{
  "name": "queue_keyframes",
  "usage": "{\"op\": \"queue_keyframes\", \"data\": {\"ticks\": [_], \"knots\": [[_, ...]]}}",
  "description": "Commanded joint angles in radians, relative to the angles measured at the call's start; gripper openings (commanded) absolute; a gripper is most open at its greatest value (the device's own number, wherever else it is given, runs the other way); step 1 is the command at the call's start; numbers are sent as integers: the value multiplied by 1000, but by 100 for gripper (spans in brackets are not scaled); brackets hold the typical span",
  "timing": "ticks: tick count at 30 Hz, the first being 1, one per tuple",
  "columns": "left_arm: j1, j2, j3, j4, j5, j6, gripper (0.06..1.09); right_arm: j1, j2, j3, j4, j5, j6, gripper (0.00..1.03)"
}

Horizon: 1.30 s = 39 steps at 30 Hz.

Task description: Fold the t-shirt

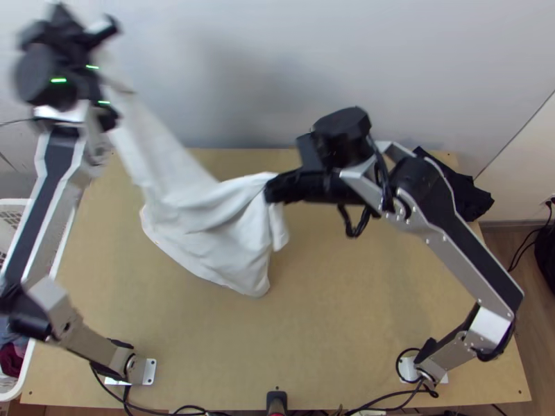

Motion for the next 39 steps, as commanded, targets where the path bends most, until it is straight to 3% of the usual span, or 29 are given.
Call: {"op": "queue_keyframes", "data": {"ticks": [1, 12, 23, 25, 28, 30, 35, 37, 39], "knots": [[-142, 149, 8, 31, -7, -34, 9, -204, -90, -241, 119, -28, -9, 3], [-218, 327, 23, 47, -33, -145, 10, -486, -268, -790, 329, -28, -59, 3], [-224, 382, -44, 42, -24, -217, 11, -612, -282, -1031, 479, -23, -66, 3], [-227, 400, -43, 42, -20, -233, 28, -624, -283, -1047, 485, -20, -66, 3], [-237, 409, -30, 27, 1, -237, 80, -636, -283, -1047, 487, -16, -64, 3], [-244, 408, -14, -22, 16, -258, 98, -641, -282, -1047, 491, 0, -64, 3], [-251, 345, -15, -133, 44, -309, 103, -645, -276, -1053, 522, 21, -53, 4], [-251, 302, -21, -182, 64, -330, 104, -645, -274, -1054, 527, 32, -43, 27], [-251, 250, -30, -243, 90, -353, 104, -644, -274, -1056, 528, 40, -17, 43]]}}
